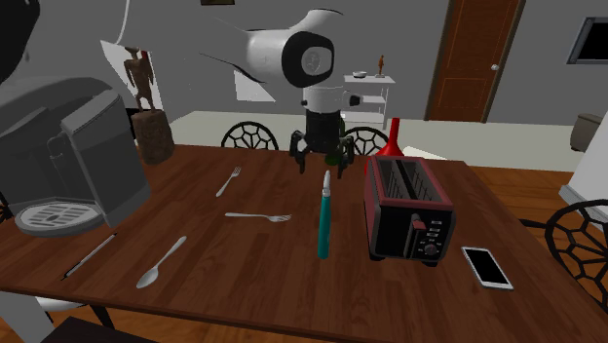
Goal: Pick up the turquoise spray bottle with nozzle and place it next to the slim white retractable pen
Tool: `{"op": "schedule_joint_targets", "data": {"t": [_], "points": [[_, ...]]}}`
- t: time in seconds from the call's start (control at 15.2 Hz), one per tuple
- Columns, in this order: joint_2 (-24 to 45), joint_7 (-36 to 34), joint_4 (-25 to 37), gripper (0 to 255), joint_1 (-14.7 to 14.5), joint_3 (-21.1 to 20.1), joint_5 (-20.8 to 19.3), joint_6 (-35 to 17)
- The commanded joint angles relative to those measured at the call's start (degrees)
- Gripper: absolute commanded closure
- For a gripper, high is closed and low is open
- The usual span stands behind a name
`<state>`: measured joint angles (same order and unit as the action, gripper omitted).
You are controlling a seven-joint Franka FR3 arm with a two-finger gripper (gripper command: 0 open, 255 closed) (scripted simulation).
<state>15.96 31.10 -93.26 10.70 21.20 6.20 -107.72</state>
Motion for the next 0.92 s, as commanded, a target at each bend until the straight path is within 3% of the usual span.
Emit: {"op": "schedule_joint_targets", "data": {"t": [0.0,0.46,0.86], "points": [[2.95,1.20,2.82,0,1.03,0.11,0.85,0.04],[4.15,1.62,-1.41,0,1.02,-0.18,1.45,-5.29],[4.15,1.62,-1.41,0,1.02,-0.18,1.45,-5.29]]}}
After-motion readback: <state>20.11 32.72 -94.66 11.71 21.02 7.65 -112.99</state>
